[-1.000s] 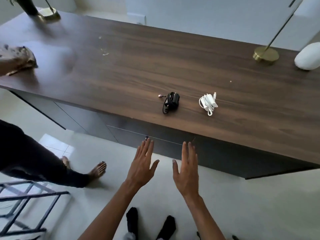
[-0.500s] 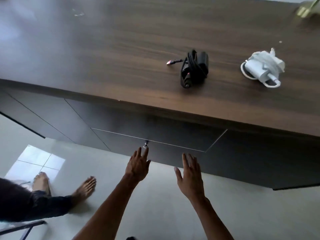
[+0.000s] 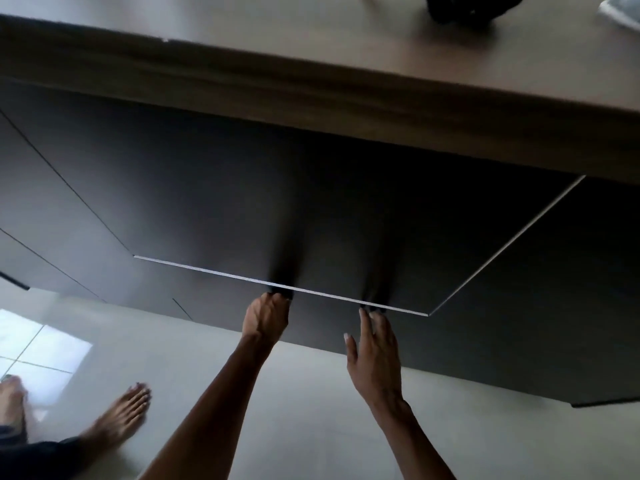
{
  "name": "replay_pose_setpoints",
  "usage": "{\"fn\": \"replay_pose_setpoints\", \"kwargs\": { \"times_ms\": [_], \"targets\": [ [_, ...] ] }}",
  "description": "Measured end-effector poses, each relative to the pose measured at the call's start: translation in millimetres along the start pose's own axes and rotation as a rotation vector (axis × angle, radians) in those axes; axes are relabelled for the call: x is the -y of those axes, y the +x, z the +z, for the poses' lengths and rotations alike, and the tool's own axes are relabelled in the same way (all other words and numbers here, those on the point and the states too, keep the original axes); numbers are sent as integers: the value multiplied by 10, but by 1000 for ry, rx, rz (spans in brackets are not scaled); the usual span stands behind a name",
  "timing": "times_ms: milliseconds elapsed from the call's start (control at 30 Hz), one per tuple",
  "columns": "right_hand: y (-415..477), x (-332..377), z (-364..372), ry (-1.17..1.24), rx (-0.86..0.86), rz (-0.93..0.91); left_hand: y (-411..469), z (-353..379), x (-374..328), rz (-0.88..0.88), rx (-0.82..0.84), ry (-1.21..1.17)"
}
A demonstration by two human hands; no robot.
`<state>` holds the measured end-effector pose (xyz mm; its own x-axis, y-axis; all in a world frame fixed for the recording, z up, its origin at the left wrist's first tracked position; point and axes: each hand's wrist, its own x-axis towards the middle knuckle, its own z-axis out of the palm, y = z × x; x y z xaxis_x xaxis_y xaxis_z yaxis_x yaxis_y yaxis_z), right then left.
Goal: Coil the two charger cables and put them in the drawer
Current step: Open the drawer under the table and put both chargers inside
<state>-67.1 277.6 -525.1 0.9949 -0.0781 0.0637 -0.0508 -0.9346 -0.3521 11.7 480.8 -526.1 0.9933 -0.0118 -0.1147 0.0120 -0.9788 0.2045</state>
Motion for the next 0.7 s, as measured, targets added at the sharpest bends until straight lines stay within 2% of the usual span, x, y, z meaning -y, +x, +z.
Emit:
{"fn": "replay_pose_setpoints", "kwargs": {
  "times_ms": [200,267,367,433,500,567,600,700],
  "targets": [
    [-226,88,-124,-19,-1,33,-312,-101,61,41,25,-96],
    [-411,160,-205,-29,52,89,-526,-104,104,22,90,-72],
    [-734,292,-361,-56,194,150,-978,-183,103,-15,317,30],
    [-959,340,-463,-89,280,149,-1295,-257,72,-7,397,111],
    [-1153,389,-615,-128,413,157,-1567,-419,22,17,394,157],
    [-1323,416,-794,-165,579,177,-1808,-593,-27,55,320,117],
    [-1400,437,-932,-192,665,193,-1924,-710,-30,77,351,100],
    [-1556,546,-1367,-260,782,222,-2175,-1028,-12,66,332,71]
  ]
}}
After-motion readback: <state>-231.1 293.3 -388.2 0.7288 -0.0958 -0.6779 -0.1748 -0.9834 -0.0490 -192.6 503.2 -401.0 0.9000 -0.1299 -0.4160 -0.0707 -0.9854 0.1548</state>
